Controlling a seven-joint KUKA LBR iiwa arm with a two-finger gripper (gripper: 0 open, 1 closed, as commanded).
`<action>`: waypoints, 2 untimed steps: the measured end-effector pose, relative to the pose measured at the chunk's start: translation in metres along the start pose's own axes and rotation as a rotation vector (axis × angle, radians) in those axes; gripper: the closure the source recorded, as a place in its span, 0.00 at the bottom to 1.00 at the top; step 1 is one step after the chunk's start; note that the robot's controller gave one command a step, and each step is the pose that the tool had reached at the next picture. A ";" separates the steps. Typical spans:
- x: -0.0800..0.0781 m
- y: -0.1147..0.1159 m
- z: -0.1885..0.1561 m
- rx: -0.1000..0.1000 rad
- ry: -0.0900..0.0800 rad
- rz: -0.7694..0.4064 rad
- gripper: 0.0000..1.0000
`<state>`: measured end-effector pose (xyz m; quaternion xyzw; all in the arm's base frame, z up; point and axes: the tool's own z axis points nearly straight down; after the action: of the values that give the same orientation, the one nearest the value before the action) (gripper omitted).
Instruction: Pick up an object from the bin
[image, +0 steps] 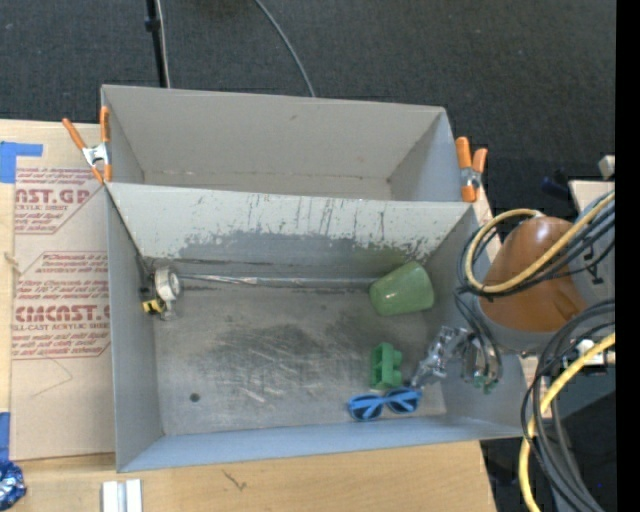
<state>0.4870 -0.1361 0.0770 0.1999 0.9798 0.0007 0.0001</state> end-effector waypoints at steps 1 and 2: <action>0.001 0.001 0.000 0.001 0.001 -0.002 0.00; 0.018 0.058 0.004 0.000 -0.013 0.225 0.00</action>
Offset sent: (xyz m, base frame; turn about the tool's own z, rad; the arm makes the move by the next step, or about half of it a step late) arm 0.0000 0.0000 0.0000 0.0000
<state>0.4936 -0.0759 0.0736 0.3086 0.9512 -0.0005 0.0066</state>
